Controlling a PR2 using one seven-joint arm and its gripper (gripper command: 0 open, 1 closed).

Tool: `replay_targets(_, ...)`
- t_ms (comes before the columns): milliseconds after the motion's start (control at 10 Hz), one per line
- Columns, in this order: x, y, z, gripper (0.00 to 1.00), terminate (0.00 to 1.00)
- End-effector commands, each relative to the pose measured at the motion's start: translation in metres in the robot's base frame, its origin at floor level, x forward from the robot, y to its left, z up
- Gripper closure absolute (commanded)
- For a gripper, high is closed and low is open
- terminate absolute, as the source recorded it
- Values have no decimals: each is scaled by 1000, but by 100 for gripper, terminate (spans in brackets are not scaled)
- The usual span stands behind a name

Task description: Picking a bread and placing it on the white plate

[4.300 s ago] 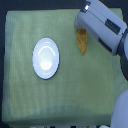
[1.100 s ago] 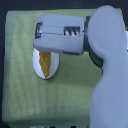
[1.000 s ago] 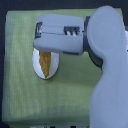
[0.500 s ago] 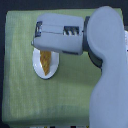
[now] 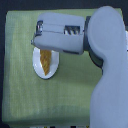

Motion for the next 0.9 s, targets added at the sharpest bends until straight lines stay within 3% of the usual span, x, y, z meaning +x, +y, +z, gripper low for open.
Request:
replay_targets(0,37,-24,73,0,0)
replay_targets(100,58,-55,107,0,0)
replay_targets(800,51,-138,114,0,0)
